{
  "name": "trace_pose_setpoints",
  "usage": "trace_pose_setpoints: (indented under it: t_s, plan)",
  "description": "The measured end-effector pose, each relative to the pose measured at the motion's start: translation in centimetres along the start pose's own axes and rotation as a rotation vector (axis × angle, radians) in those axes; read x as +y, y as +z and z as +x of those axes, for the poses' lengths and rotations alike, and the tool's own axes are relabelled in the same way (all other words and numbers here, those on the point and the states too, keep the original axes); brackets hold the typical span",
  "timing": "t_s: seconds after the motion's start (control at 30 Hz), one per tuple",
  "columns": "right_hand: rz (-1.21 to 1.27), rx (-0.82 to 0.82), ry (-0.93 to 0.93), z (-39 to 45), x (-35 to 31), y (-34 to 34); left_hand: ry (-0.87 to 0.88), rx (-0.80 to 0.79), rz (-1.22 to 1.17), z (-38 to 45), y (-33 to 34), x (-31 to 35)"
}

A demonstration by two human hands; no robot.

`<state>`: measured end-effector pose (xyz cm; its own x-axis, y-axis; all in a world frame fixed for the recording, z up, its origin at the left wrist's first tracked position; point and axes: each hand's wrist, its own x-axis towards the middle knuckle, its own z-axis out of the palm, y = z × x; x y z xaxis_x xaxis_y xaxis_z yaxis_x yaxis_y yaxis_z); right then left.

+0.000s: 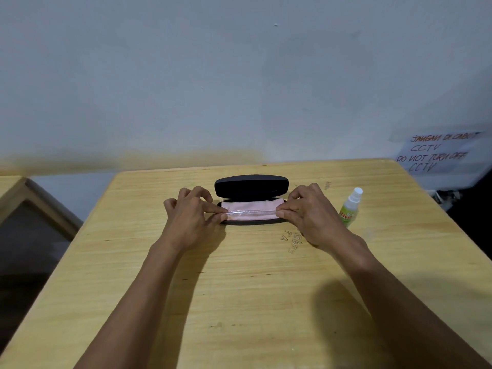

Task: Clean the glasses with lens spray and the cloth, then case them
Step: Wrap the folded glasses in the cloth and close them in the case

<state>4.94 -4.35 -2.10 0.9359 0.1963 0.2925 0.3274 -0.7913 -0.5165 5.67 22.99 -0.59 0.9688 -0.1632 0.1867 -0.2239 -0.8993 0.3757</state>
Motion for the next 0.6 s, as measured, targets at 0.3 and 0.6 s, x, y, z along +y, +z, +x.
trace_pose_setpoints:
  t_s: [0.3, 0.6]
  plan:
    - [0.259, 0.265, 0.262, -0.8, -1.9, -1.0, -0.157, 0.241, -0.418, -1.2, -0.9, 0.5]
    - [0.536, 0.17, 0.601, 2.2, -3.4, -1.3, -0.497, 0.086, -0.81, 2.1, -1.2, 1.9]
